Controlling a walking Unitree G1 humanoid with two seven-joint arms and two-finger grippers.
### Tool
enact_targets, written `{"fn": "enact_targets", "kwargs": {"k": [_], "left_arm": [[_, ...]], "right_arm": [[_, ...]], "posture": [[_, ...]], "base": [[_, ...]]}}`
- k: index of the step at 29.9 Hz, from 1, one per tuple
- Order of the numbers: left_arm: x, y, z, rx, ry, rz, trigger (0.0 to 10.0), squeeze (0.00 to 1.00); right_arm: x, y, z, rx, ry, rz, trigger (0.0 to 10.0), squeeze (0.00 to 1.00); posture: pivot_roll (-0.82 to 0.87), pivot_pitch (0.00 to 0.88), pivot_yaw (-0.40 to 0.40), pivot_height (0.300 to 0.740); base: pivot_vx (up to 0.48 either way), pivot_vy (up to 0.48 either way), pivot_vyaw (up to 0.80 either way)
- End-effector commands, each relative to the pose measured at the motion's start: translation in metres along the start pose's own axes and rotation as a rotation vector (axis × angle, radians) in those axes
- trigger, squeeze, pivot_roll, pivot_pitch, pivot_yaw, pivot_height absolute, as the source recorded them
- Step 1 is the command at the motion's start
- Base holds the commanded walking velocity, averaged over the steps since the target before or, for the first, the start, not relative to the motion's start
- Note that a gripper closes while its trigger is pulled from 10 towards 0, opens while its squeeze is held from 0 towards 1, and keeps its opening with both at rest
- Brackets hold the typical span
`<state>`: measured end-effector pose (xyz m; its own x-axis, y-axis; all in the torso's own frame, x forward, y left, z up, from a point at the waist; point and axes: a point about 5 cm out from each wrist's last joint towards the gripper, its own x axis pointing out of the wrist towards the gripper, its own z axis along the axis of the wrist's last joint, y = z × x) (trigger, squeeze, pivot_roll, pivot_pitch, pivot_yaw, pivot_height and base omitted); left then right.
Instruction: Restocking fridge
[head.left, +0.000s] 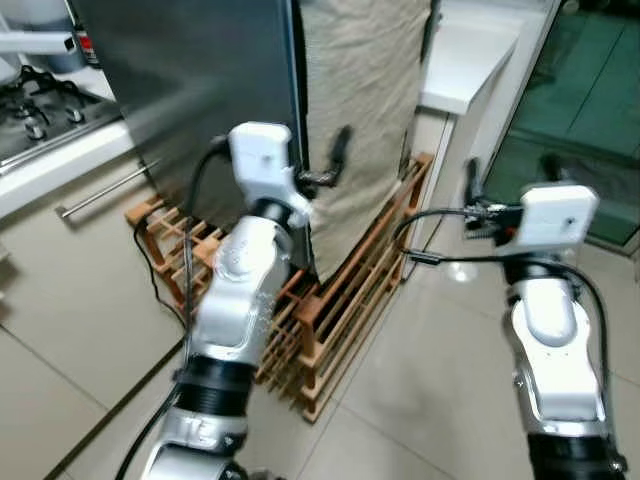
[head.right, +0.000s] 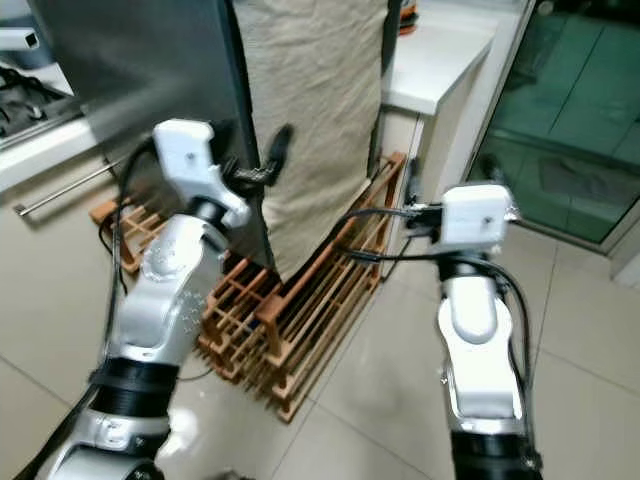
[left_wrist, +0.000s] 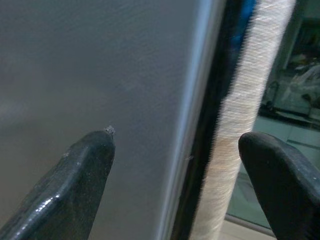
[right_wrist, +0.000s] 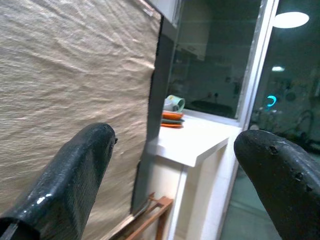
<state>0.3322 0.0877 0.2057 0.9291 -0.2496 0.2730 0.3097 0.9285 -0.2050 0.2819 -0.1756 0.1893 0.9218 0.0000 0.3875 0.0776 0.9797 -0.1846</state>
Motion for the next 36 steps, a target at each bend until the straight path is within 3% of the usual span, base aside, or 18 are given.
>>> {"fn": "enact_targets", "kwargs": {"k": [1,3,4,10,15,19,26,36], "left_arm": [[0.004,-0.011,0.001,-0.028,0.016,-0.044,10.0,0.0],[0.004,-0.011,0.001,-0.034,0.024,-0.051,10.0,0.0],[0.006,-0.018,-0.006,-0.083,0.076,-0.084,10.0,0.0],[0.013,-0.026,-0.019,-0.19,0.178,-0.109,10.0,0.0],[0.017,-0.027,-0.023,-0.158,0.188,-0.096,10.0,0.0],[0.03,-0.023,-0.026,-0.058,0.169,-0.008,10.0,0.0],[0.042,-0.023,-0.019,-0.086,0.133,0.043,10.0,0.0],[0.048,-0.014,-0.015,-0.043,0.089,0.131,10.0,0.0]], "right_arm": [[-0.001,-0.005,-0.001,0.023,0.02,-0.005,10.0,0.13],[-0.001,-0.004,-0.001,0.03,0.024,-0.004,10.0,0.13],[-0.003,-0.002,-0.006,0.059,0.057,0.008,10.0,0.13],[-0.009,0.0,-0.014,0.076,0.108,0.025,10.0,0.13],[-0.013,0.001,-0.015,0.078,0.122,0.03,10.0,0.13],[-0.02,0.004,-0.015,0.081,0.143,0.045,10.0,0.13],[-0.033,0.001,-0.017,0.071,0.179,0.038,10.0,0.13],[-0.046,-0.004,-0.018,0.051,0.22,0.035,10.0,0.13]], "posture": [[-0.18,0.057,0.032,0.74],[-0.18,0.057,0.032,0.74],[-0.18,0.076,0.031,0.74],[-0.19,0.11,0.034,0.74],[-0.2,0.137,0.029,0.74],[-0.21,0.159,0.03,0.74],[-0.24,0.196,0.03,0.74],[-0.26,0.213,0.025,0.74]], "base": [[0.0,0.0,0.0],[0.0,0.0,0.0],[0.0,0.0,0.0],[0.0,0.0,0.0],[0.0,0.0,0.0],[0.0,0.0,0.0],[0.0,0.0,0.0],[0.0,0.0,0.0]]}}
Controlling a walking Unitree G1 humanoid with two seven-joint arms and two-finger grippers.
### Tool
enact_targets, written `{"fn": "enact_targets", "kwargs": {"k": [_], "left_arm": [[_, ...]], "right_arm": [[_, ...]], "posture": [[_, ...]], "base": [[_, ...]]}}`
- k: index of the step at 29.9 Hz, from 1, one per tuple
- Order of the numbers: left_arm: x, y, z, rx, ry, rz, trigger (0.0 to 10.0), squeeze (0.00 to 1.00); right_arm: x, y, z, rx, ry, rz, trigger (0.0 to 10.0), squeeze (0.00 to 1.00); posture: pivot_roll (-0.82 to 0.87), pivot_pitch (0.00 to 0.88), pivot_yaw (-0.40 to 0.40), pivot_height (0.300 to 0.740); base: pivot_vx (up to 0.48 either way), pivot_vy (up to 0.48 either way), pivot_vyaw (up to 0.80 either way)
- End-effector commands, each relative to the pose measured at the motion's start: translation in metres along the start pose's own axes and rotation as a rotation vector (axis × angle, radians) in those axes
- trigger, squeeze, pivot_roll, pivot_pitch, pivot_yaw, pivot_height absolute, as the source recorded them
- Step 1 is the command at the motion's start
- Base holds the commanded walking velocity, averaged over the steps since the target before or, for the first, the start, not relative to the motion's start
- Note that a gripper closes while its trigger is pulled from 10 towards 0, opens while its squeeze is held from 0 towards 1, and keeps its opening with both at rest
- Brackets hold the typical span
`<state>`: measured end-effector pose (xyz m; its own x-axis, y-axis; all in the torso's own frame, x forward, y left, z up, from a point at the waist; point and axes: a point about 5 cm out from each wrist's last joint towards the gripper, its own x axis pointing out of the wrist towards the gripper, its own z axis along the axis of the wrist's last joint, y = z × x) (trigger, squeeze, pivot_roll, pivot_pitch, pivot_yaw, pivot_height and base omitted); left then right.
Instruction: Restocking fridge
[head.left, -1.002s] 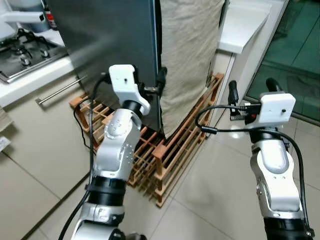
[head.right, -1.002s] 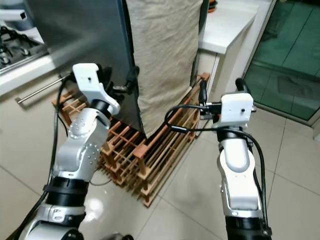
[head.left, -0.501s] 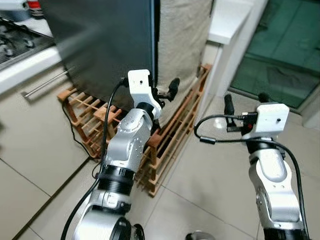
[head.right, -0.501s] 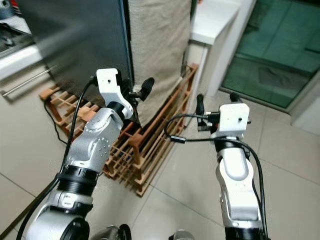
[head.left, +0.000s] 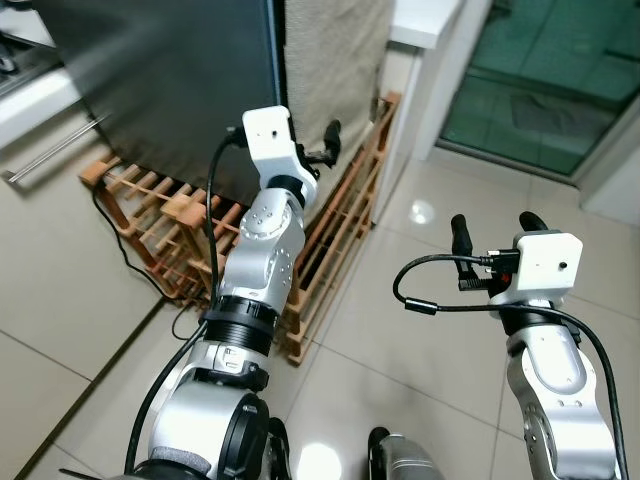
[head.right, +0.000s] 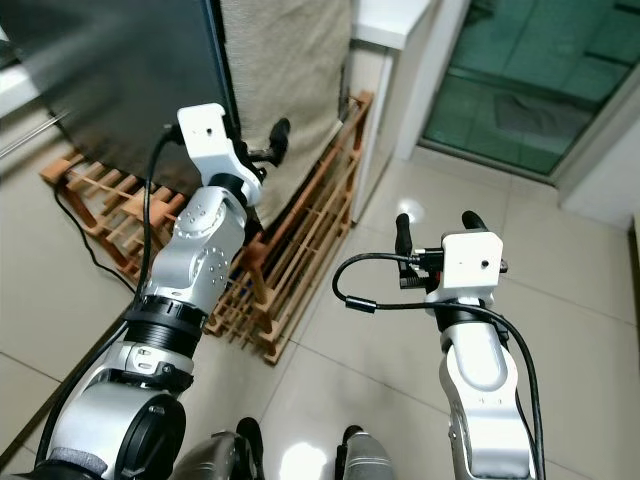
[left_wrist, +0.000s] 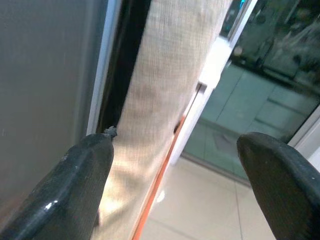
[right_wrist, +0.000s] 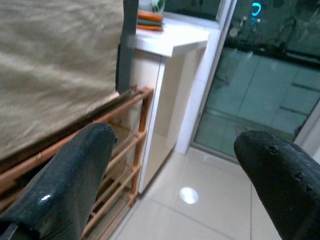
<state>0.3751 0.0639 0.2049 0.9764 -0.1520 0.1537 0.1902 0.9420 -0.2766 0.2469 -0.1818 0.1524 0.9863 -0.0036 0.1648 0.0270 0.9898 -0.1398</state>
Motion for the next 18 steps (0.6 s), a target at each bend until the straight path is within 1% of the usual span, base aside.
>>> {"fn": "enact_targets", "kwargs": {"k": [1,5,9,12,13,14,15,16,18], "left_arm": [[0.001,-0.007,0.0,-0.001,-0.005,-0.004,10.0,0.0],[0.0,0.0,0.007,-0.044,-0.046,0.071,10.0,0.0],[0.0,-0.001,0.007,-0.024,-0.064,0.084,10.0,0.0],[0.001,-0.004,0.003,-0.023,-0.045,0.072,10.0,0.0],[0.001,-0.006,0.003,-0.013,-0.042,0.049,10.0,0.0],[0.0,-0.008,0.002,0.004,-0.033,0.001,10.0,0.0],[0.0,-0.008,0.002,0.004,-0.033,0.001,10.0,0.0],[-0.006,-0.005,0.003,0.011,-0.04,-0.048,10.0,0.0],[-0.034,0.009,0.016,0.039,-0.111,-0.123,10.0,0.0]], "right_arm": [[-0.001,-0.002,0.004,-0.006,-0.008,-0.002,10.0,0.13],[-0.002,-0.003,0.004,-0.011,0.0,-0.01,10.0,0.13],[-0.002,-0.003,0.003,-0.012,0.004,-0.01,10.0,0.13],[-0.003,-0.002,0.003,-0.009,0.003,-0.011,10.0,0.13],[-0.003,-0.001,0.004,-0.009,0.0,-0.01,10.0,0.13],[-0.003,-0.001,0.006,-0.008,-0.006,-0.01,10.0,0.14],[-0.003,-0.001,0.006,-0.008,-0.006,-0.01,10.0,0.14],[-0.004,-0.003,0.016,-0.026,-0.052,-0.029,10.0,0.13],[-0.008,-0.006,0.054,-0.122,-0.226,-0.058,10.0,0.14]], "posture": [[-0.26,0.213,0.025,0.74],[-0.27,0.215,0.027,0.74],[-0.26,0.214,0.03,0.74],[-0.27,0.212,0.032,0.74],[-0.27,0.207,0.039,0.74],[-0.26,0.199,0.047,0.74],[-0.26,0.199,0.047,0.74],[-0.26,0.194,0.049,0.74],[-0.25,0.182,0.053,0.74]], "base": [[0.0,0.0,0.0],[0.0,0.0,0.0],[0.0,0.0,0.0],[0.0,0.0,0.0],[0.0,0.0,0.0],[0.0,0.0,0.0],[0.0,0.0,0.0],[0.0,0.0,0.0],[0.0,0.0,0.0]]}}
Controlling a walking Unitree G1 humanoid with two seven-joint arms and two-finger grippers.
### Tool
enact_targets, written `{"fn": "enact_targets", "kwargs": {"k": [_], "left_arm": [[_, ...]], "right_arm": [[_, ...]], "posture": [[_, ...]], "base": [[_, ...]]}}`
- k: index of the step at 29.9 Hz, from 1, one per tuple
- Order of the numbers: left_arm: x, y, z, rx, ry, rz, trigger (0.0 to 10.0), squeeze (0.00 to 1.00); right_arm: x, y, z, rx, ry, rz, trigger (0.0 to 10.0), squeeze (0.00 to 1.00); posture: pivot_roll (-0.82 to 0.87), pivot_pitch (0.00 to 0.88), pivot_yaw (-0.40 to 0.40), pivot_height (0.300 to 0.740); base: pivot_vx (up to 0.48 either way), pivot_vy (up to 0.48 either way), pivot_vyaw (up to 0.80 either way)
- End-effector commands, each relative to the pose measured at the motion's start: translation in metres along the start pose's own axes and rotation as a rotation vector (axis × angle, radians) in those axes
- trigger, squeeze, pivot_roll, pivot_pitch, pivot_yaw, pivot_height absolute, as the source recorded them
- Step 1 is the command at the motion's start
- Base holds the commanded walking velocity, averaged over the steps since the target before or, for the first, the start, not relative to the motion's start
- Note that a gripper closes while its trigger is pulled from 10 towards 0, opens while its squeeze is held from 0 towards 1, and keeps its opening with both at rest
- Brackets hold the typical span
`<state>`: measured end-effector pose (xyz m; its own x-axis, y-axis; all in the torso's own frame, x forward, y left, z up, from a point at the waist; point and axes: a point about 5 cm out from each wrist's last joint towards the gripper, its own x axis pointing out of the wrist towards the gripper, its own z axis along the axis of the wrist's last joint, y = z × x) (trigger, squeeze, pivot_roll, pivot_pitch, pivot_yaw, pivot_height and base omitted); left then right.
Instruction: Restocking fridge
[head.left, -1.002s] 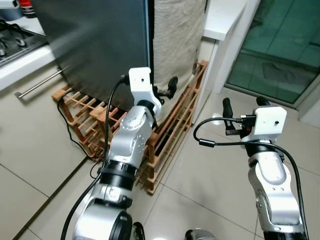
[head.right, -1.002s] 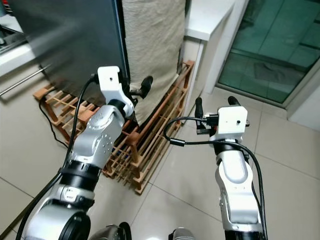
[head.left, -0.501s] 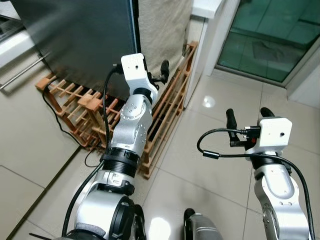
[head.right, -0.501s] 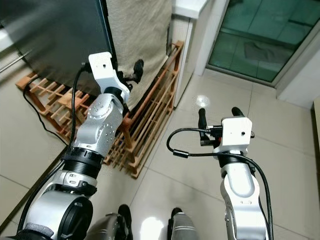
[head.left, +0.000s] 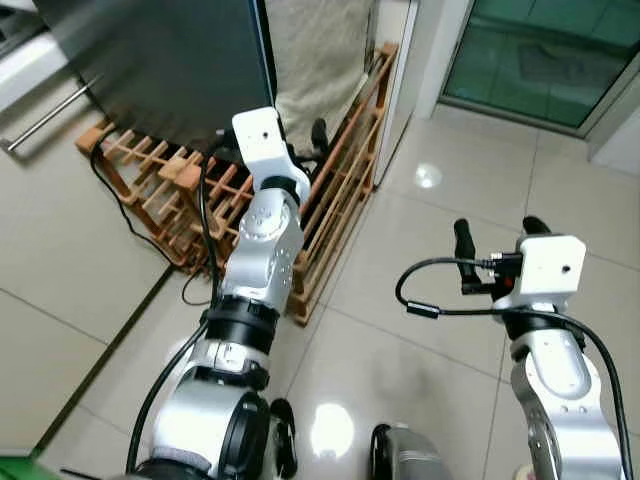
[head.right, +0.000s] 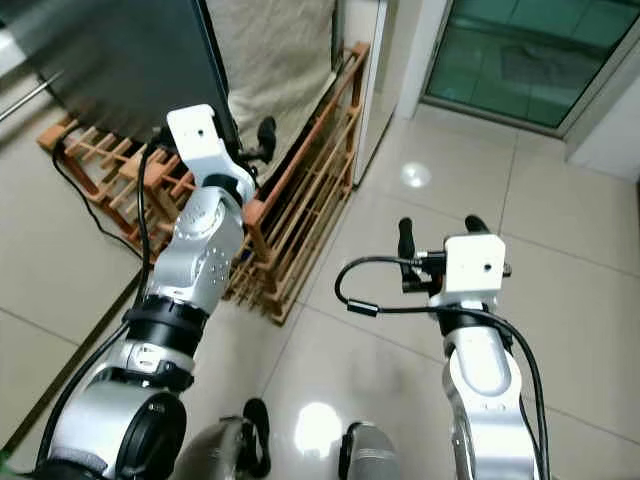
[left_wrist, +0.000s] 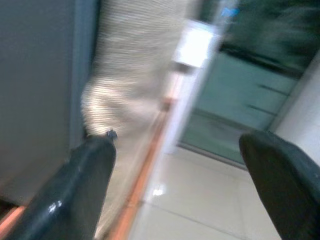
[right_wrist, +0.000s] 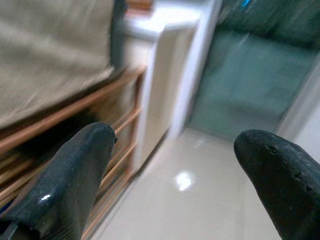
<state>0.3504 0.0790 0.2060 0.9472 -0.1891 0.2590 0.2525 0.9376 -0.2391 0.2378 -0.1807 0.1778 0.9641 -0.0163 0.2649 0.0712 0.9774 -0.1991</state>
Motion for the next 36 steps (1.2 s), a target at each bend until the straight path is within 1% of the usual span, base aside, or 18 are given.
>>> {"fn": "enact_targets", "kwargs": {"k": [1,3,5,6,7,8,9,11,12,13,15,16,17,19,26,32,34,36], "left_arm": [[-0.019,0.003,0.018,0.033,-0.06,-0.063,10.0,0.0],[-0.031,0.007,0.033,0.064,-0.129,-0.004,10.0,0.0],[-0.033,0.008,0.038,0.072,-0.151,0.022,10.0,0.0],[-0.027,0.006,0.054,0.149,-0.25,0.071,10.0,0.0],[-0.022,0.004,0.058,0.204,-0.279,0.084,10.0,0.0],[-0.022,0.004,0.058,0.204,-0.279,0.084,10.0,0.0],[-0.012,-0.001,0.063,0.268,-0.309,0.081,10.0,0.0],[-0.009,-0.003,0.064,0.252,-0.313,0.068,10.0,0.0],[-0.008,-0.002,0.063,0.205,-0.294,0.058,10.0,0.0],[-0.008,-0.002,0.063,0.205,-0.294,0.058,10.0,0.0],[-0.009,-0.001,0.054,0.219,-0.237,0.064,10.0,0.0],[-0.009,0.001,0.05,0.198,-0.219,0.075,10.0,0.0],[-0.009,0.001,0.048,0.187,-0.212,0.084,10.0,0.0],[-0.001,-0.004,0.039,0.189,-0.194,0.081,10.0,0.0],[0.009,-0.014,0.027,0.185,-0.142,0.044,10.0,0.0],[0.015,-0.021,0.019,0.199,-0.094,0.005,10.0,0.0],[0.016,-0.024,0.013,0.225,-0.07,-0.03,10.0,0.0],[0.014,-0.021,0.009,0.212,-0.05,-0.047,10.0,0.0]], "right_arm": [[0.0,-0.007,0.042,-0.083,-0.193,-0.036,10.0,0.14],[0.006,-0.013,0.054,-0.081,-0.24,-0.062,10.0,0.14],[0.009,-0.016,0.056,-0.07,-0.246,-0.074,10.0,0.14],[0.022,-0.019,0.059,-0.058,-0.268,-0.086,10.0,0.14],[0.027,-0.019,0.057,-0.057,-0.27,-0.083,10.0,0.14],[0.027,-0.019,0.057,-0.057,-0.27,-0.083,10.0,0.14],[0.037,-0.019,0.051,-0.013,-0.253,-0.081,10.0,0.14],[0.042,-0.018,0.048,0.01,-0.24,-0.074,10.0,0.14],[0.047,-0.015,0.044,0.018,-0.225,-0.061,10.0,0.14],[0.047,-0.015,0.044,0.018,-0.225,-0.061,10.0,0.14],[0.053,-0.012,0.04,0.029,-0.206,-0.052,10.0,0.15],[0.056,-0.012,0.037,0.032,-0.195,-0.051,10.0,0.2],[0.058,-0.011,0.036,0.035,-0.189,-0.05,10.0,0.2],[0.064,-0.009,0.032,0.036,-0.185,-0.044,10.0,0.25],[0.066,-0.006,0.023,0.041,-0.168,-0.035,10.0,0.29],[0.065,-0.007,0.015,0.048,-0.147,-0.05,10.0,0.3],[0.065,-0.008,0.009,0.034,-0.117,-0.069,10.0,0.24],[0.064,-0.009,0.007,0.026,-0.122,-0.078,10.0,0.21]], "posture": [[-0.25,0.178,0.053,0.74],[-0.23,0.163,0.045,0.74],[-0.23,0.161,0.044,0.74],[-0.22,0.141,0.034,0.74],[-0.22,0.134,0.029,0.74],[-0.22,0.134,0.029,0.74],[-0.2,0.107,0.015,0.74],[-0.2,0.086,0.011,0.74],[-0.2,0.064,0.01,0.74],[-0.2,0.064,0.01,0.74],[-0.19,0.038,0.006,0.74],[-0.19,0.033,0.004,0.74],[-0.19,0.033,0.004,0.74],[-0.19,0.028,0.004,0.74],[-0.18,0.026,0.016,0.74],[-0.18,0.028,0.024,0.74],[-0.18,0.027,0.027,0.74],[-0.18,0.029,0.03,0.74]], "base": [[0.0,0.0,0.0],[0.0,0.0,0.0],[0.0,0.0,0.0],[0.0,0.0,0.0],[0.0,0.0,0.0],[0.0,0.0,0.0],[0.0,0.0,0.0],[0.0,0.0,0.0],[0.0,0.0,0.0],[0.0,0.0,0.0],[0.0,0.0,0.0],[0.0,-0.48,0.68],[0.0,-0.48,0.68],[0.0,-0.48,0.67],[0.0,-0.48,0.64],[0.0,-0.48,0.56],[0.0,-0.444,0.28],[0.0,0.0,0.0]]}}
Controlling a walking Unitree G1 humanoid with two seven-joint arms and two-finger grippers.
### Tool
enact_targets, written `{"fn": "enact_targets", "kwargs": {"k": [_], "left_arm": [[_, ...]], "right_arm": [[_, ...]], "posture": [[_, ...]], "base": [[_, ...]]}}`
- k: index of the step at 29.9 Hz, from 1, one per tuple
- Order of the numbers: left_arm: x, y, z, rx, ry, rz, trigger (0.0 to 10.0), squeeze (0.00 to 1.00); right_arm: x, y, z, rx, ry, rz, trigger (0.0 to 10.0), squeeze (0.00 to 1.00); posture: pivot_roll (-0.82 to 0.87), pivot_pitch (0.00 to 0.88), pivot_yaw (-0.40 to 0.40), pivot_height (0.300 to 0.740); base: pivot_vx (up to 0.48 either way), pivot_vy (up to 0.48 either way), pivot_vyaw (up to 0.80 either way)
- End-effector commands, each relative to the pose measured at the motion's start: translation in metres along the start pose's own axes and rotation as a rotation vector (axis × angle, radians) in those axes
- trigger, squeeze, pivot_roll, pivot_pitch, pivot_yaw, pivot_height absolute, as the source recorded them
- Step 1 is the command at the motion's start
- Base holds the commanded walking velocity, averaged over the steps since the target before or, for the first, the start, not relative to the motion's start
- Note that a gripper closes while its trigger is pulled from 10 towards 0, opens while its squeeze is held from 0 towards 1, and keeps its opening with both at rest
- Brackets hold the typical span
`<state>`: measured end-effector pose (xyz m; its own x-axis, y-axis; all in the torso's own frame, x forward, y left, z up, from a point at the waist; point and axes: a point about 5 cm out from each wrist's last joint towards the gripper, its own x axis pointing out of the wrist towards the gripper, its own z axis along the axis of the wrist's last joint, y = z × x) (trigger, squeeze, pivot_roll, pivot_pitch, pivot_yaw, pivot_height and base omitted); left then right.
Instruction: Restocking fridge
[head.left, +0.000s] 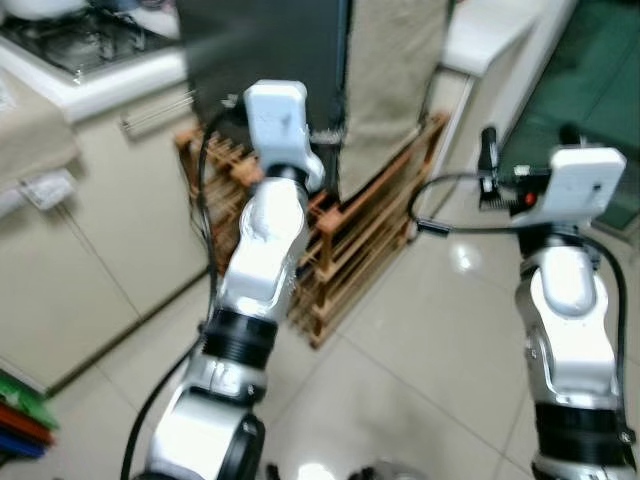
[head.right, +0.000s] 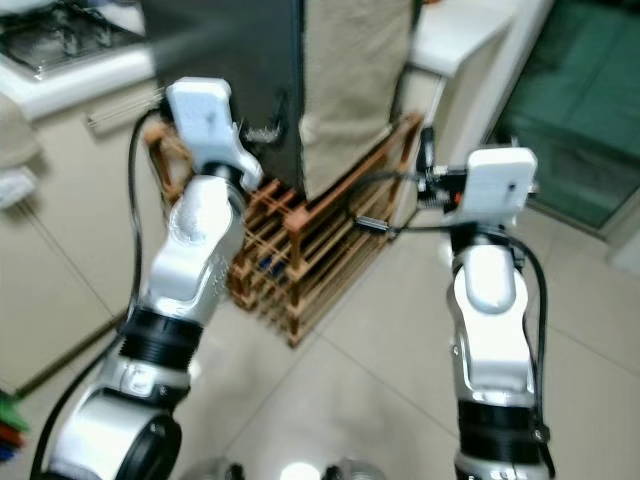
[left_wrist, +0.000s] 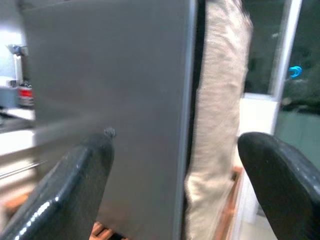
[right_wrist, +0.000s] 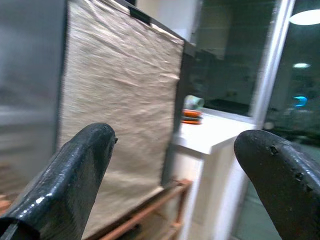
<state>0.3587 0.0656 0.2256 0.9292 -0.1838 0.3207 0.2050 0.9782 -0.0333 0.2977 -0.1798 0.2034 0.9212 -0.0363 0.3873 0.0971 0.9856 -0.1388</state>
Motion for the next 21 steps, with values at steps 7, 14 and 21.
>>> {"fn": "enact_targets", "kwargs": {"k": [7,14,21], "left_arm": [[-0.032,0.031,0.013,-0.108,-0.117,0.064,10.0,0.0],[-0.024,0.04,0.046,-0.099,-0.244,0.122,10.0,0.0],[-0.025,0.031,0.037,-0.097,-0.192,0.089,10.0,0.0]], "right_arm": [[-0.017,-0.008,0.007,-0.037,-0.087,-0.052,10.0,0.21],[-0.009,-0.02,0.02,-0.027,-0.146,-0.123,10.0,0.21],[-0.006,-0.018,0.016,-0.033,-0.129,-0.089,10.0,0.21]], "posture": [[-0.16,0.041,0.026,0.74],[-0.16,0.034,0.023,0.74],[-0.17,0.032,0.024,0.74]], "base": [[0.081,0.0,0.0],[0.361,0.156,0.0],[0.445,0.042,0.0]]}}
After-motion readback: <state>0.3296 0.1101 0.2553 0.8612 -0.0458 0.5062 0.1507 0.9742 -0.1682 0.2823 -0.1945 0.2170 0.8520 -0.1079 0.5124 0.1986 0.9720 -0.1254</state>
